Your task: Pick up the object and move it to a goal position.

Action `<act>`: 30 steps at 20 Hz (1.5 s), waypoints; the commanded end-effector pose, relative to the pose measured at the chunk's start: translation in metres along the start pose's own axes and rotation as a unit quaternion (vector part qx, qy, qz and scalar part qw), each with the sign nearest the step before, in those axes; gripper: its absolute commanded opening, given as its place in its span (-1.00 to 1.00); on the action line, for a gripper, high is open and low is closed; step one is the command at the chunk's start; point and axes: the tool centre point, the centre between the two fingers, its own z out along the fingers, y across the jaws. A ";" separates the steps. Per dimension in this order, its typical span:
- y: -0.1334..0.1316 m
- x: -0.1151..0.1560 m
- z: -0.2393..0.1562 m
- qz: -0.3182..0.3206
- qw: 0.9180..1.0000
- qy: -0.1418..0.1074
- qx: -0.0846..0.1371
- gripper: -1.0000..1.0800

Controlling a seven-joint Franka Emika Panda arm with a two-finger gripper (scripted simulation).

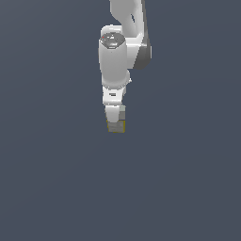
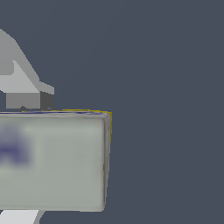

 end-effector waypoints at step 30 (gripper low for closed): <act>0.050 0.060 -0.262 0.000 1.000 0.000 0.000 -1.00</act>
